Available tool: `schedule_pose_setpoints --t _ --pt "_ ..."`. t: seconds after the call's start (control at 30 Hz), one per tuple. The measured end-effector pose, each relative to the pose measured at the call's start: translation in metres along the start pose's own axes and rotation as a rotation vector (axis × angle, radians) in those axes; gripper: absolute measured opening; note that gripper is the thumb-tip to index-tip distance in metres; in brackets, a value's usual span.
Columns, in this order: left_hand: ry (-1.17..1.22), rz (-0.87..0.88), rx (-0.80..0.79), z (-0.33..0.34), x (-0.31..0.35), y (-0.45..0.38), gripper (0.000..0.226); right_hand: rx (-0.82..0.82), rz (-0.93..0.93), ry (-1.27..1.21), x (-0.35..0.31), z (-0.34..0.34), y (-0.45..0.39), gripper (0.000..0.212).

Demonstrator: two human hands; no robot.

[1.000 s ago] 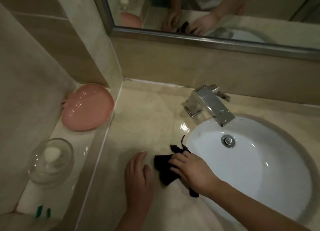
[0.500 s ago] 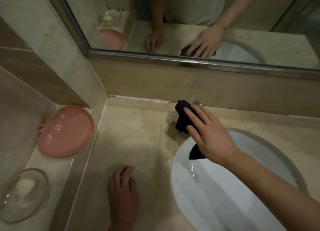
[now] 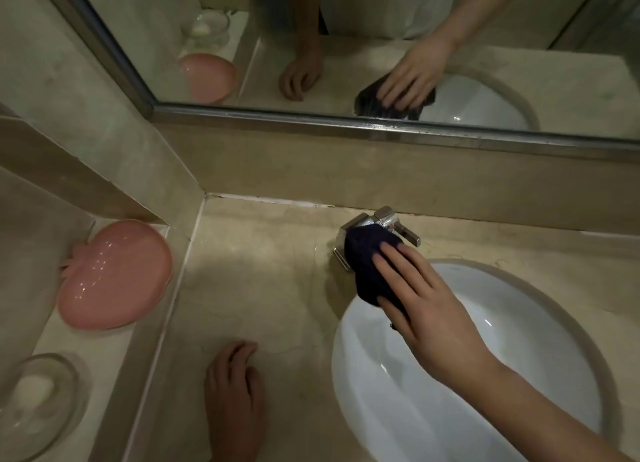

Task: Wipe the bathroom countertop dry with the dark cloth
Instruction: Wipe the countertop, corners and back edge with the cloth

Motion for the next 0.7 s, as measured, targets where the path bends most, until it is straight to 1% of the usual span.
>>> schedule_pose_setpoints --t 0.07,0.13,0.17,0.2,0.27,0.3,0.37,0.4,0.43,0.5,0.53,0.6,0.63,0.7 --pt "0.016 -0.007 0.000 -0.001 0.000 0.000 0.039 0.007 0.047 -0.029 -0.003 -0.001 0.020 0.053" --pt "0.023 0.002 0.014 -0.001 0.001 -0.001 0.038 0.060 0.103 -0.066 -0.004 -0.003 0.025 0.049" --pt "0.022 0.005 0.022 -0.001 0.001 -0.001 0.038 0.126 0.179 -0.130 0.000 -0.008 0.024 0.043" --pt "0.022 0.008 0.029 -0.001 0.001 -0.001 0.038 0.222 0.295 -0.226 0.006 -0.016 0.022 0.036" --pt "0.028 0.011 0.035 -0.001 0.003 -0.001 0.038 0.464 0.498 -0.393 0.026 -0.035 0.017 0.023" --pt "0.027 0.013 0.037 -0.001 0.004 -0.002 0.038 0.573 0.559 -0.426 0.036 -0.047 0.013 0.020" --pt "0.024 0.013 0.033 -0.001 0.005 -0.003 0.038 0.711 0.586 -0.451 0.054 -0.069 -0.001 0.016" --pt "0.023 0.012 0.027 -0.001 0.004 -0.002 0.038 0.727 0.560 -0.470 0.061 -0.075 -0.010 0.015" --pt "0.021 0.009 0.024 -0.001 0.003 -0.002 0.038 0.697 0.524 -0.499 0.068 -0.076 -0.022 0.017" --pt "0.012 0.006 0.027 0.000 0.001 -0.002 0.038 0.553 0.479 -0.600 0.080 -0.060 -0.045 0.018" --pt "0.006 0.008 0.032 0.000 0.000 -0.002 0.039 0.421 0.436 -0.588 0.084 -0.048 -0.057 0.021" --pt "-0.006 0.019 0.049 0.000 0.001 -0.004 0.040 0.137 0.262 -0.491 0.085 -0.016 -0.075 0.030" --pt "-0.009 0.025 0.061 -0.001 0.003 -0.005 0.040 0.045 0.225 -0.503 0.086 -0.003 -0.080 0.032" --pt "-0.013 0.038 0.075 -0.001 0.006 -0.006 0.041 -0.038 0.309 -0.701 0.089 0.005 -0.086 0.029"
Point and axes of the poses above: each hand's wrist, its own y-axis away from the middle knuckle, its own z-axis out of the palm, x = y × z, the point moved 5 cm from there along -y, towards the middle knuckle, and after that the axes turned 15 degrees about -z, right-handed, at the moved point
